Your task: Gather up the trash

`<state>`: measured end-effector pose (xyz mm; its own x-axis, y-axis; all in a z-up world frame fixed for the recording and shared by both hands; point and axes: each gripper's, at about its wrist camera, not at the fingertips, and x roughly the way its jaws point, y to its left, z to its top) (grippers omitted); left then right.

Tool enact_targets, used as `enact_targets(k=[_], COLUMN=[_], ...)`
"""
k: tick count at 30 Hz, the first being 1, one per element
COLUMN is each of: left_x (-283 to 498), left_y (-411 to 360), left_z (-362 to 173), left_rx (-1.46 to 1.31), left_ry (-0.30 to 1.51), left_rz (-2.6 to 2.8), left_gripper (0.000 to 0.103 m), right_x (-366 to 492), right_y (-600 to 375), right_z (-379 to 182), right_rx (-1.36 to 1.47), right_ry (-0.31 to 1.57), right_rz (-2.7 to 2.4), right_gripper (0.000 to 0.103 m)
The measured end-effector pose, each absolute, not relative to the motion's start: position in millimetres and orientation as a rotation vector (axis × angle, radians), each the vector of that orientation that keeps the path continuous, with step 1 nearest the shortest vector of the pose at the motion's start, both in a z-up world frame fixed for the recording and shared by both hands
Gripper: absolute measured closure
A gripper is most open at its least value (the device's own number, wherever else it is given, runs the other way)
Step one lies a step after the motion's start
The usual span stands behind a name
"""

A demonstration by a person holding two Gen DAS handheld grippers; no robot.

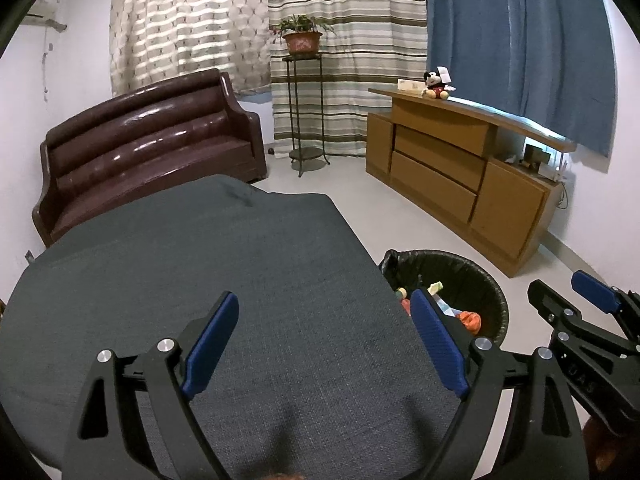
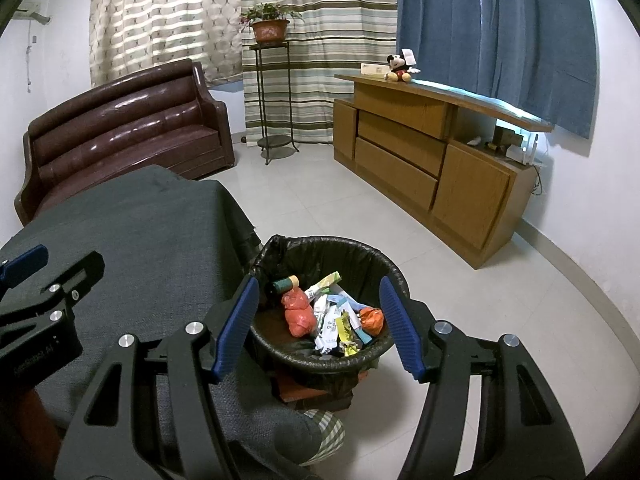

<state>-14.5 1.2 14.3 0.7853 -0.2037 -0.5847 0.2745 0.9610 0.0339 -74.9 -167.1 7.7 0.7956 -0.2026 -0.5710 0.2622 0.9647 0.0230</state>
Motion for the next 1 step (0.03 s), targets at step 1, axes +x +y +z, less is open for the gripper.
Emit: enact_targets(k=[1], left_x=[-14.4], left_y=[1.1], left_z=[14.0], left_rx=[0.118], left_ry=[0.620], left_rz=[-0.261], left_gripper=[0.018], right_x=[-74.8], right_y=[-167.2], right_z=[7.8], right_rx=[0.104], right_ry=[0.601], right_rz=[-0.250], right_gripper=[0.042])
